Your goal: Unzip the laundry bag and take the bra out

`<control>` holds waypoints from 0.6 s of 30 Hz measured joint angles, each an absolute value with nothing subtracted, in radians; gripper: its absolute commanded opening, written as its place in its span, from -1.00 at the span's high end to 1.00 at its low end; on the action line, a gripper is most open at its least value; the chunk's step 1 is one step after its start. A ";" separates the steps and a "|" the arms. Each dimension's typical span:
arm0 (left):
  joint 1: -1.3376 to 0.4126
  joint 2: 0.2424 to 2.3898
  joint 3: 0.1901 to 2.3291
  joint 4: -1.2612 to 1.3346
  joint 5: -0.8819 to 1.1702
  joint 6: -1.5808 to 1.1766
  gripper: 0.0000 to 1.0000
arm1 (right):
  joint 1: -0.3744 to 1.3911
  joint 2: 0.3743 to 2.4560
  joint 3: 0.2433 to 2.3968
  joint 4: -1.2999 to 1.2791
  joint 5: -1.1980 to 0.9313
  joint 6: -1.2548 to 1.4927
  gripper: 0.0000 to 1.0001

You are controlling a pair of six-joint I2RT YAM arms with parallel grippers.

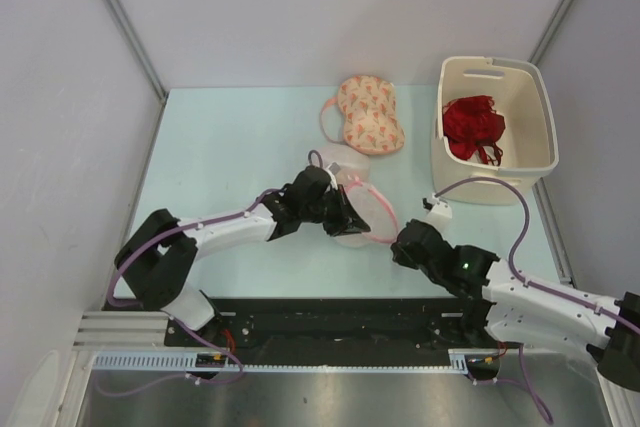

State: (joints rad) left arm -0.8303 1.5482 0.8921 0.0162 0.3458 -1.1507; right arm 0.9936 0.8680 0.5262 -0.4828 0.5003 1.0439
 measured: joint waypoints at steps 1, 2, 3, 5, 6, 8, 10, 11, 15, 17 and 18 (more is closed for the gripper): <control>-0.828 1.548 0.892 0.015 0.350 -1.148 0.99 | 0.990 0.858 0.527 -0.488 0.501 1.038 1.00; -0.824 1.548 0.892 0.014 0.359 -1.143 0.99 | 0.976 0.844 0.526 -0.493 0.493 1.022 1.00; -0.821 1.548 0.892 0.014 0.371 -1.137 0.99 | 0.954 0.825 0.526 -0.493 0.487 1.002 1.00; -0.802 1.548 0.892 0.015 0.421 -1.114 0.99 | 0.883 0.779 0.522 -0.485 0.456 0.950 1.00; -0.793 1.548 0.892 0.017 0.437 -1.105 0.99 | 0.850 0.759 0.517 -0.476 0.435 0.923 1.00; -0.768 1.548 0.892 0.030 0.485 -1.087 0.99 | 0.760 0.714 0.494 -0.435 0.362 0.852 1.00; -0.749 1.548 0.892 0.046 0.532 -1.065 0.99 | 0.670 0.683 0.455 -0.376 0.284 0.781 1.00; -0.742 1.548 0.892 0.053 0.550 -1.055 0.99 | 0.632 0.678 0.434 -0.345 0.245 0.753 1.00; -0.731 1.546 0.892 0.058 0.594 -1.017 0.99 | 0.541 0.712 0.381 -0.246 0.138 0.677 1.00; -0.731 1.542 0.894 0.045 0.607 -0.997 0.99 | 0.522 0.745 0.378 -0.216 0.106 0.653 1.00; -0.731 1.541 0.896 0.038 0.608 -0.989 0.99 | 0.519 0.750 0.378 -0.210 0.096 0.648 0.89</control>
State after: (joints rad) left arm -0.7311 1.5410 0.8963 0.0383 0.6079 -0.9894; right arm 0.5194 0.7502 0.3779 -0.2104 0.0963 0.6476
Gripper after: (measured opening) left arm 0.025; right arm 0.009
